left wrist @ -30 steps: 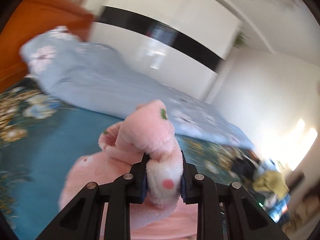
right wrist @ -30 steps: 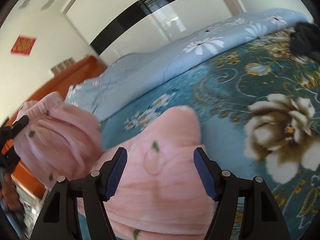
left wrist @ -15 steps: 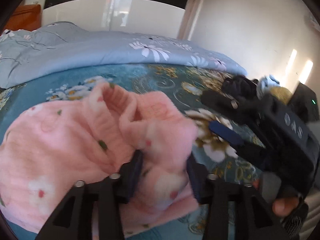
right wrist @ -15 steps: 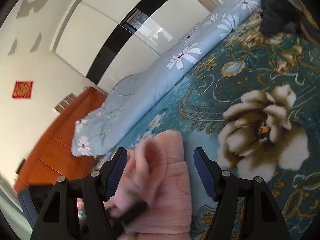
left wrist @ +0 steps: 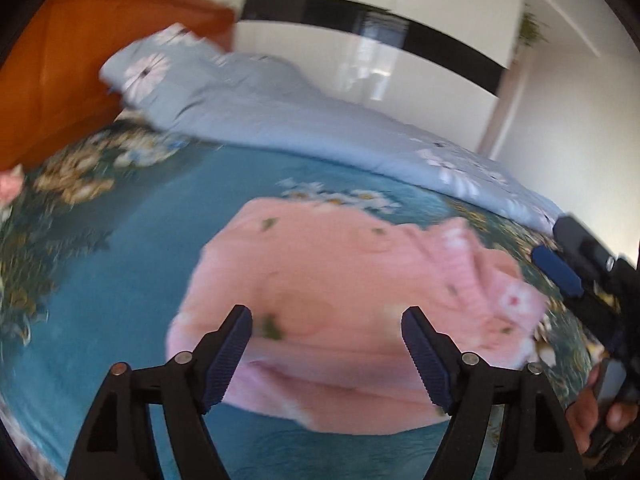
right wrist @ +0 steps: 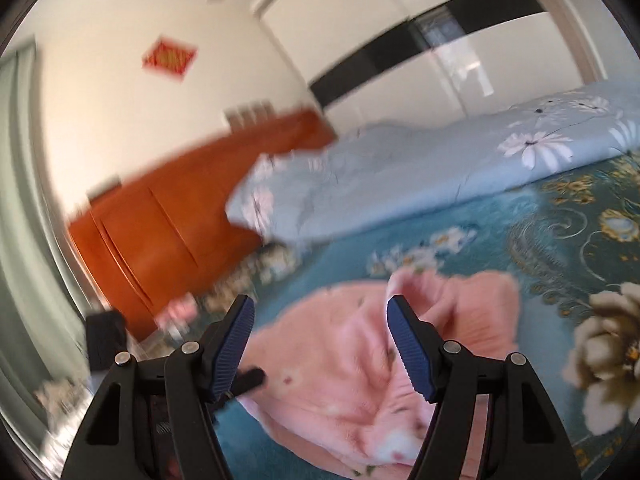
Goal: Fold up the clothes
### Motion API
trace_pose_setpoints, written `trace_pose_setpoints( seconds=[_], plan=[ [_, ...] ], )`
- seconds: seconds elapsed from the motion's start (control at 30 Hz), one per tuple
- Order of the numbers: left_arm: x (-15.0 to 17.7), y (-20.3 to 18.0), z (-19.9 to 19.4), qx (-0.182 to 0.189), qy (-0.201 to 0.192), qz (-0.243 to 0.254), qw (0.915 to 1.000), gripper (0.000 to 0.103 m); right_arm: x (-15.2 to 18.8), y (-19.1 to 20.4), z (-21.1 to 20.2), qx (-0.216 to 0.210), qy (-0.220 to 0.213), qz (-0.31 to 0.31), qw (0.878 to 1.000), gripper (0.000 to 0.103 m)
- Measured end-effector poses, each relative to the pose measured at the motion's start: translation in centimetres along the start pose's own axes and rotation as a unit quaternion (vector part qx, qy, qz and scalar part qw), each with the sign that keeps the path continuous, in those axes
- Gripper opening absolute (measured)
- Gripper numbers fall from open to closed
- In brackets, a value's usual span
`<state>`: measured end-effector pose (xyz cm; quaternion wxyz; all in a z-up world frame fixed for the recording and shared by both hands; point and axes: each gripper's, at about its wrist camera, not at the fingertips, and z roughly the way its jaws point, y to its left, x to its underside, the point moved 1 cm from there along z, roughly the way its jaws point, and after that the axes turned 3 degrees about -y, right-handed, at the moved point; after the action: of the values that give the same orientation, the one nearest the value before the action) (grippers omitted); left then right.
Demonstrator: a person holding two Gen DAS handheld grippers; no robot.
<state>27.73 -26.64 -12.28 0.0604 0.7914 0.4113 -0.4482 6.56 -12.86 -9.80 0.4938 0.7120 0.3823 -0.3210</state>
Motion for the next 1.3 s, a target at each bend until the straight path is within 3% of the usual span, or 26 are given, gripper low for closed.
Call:
trace_pose_setpoints(
  seconds=[0.1, 0.33, 0.4, 0.53, 0.67, 0.73, 0.87, 1.13, 1.3],
  plan=[
    [0.9, 1.8, 0.8, -0.011, 0.018, -0.028, 0.9994, 0.080, 1.1, -0.4, 3.1, 0.047, 0.051, -0.006, 0.998, 0.070],
    [3.5, 3.6, 1.3, 0.005, 0.049, -0.061, 0.9969, 0.083, 2.0, -6.7, 1.9, 0.143, 0.056, 0.087, 0.984, 0.070],
    [3.8, 4.0, 1.3, 0.010, 0.051, -0.072, 0.9960, 0.083, 1.8, -8.0, 0.8, 0.123, 0.037, 0.122, 0.984, 0.070],
    [4.1, 4.5, 1.2, 0.016, 0.052, -0.086, 0.9948, 0.083, 0.8, -6.7, -1.8, 0.073, -0.033, 0.119, 0.990, 0.070],
    [4.4, 5.0, 1.0, 0.014, 0.053, -0.091, 0.9943, 0.083, 0.7, -3.1, -0.7, 0.014, -0.012, 0.050, 0.999, 0.070],
    [4.5, 5.2, 0.9, 0.013, 0.056, -0.094, 0.9939, 0.083, 1.3, -2.4, 1.1, 0.027, 0.022, 0.035, 0.999, 0.070],
    [4.6, 5.6, 0.5, 0.011, 0.052, -0.099, 0.9936, 0.083, 2.5, -3.3, 4.0, 0.124, 0.069, 0.023, 0.990, 0.070],
    [4.9, 6.0, 0.3, 0.012, 0.055, -0.107, 0.9927, 0.083, 3.0, -3.0, 4.5, 0.137, 0.068, 0.027, 0.988, 0.070],
    [5.4, 6.2, 0.6, 0.013, 0.066, -0.114, 0.9912, 0.083, 3.4, -4.1, 4.5, 0.094, 0.091, 0.065, 0.989, 0.072]
  ],
)
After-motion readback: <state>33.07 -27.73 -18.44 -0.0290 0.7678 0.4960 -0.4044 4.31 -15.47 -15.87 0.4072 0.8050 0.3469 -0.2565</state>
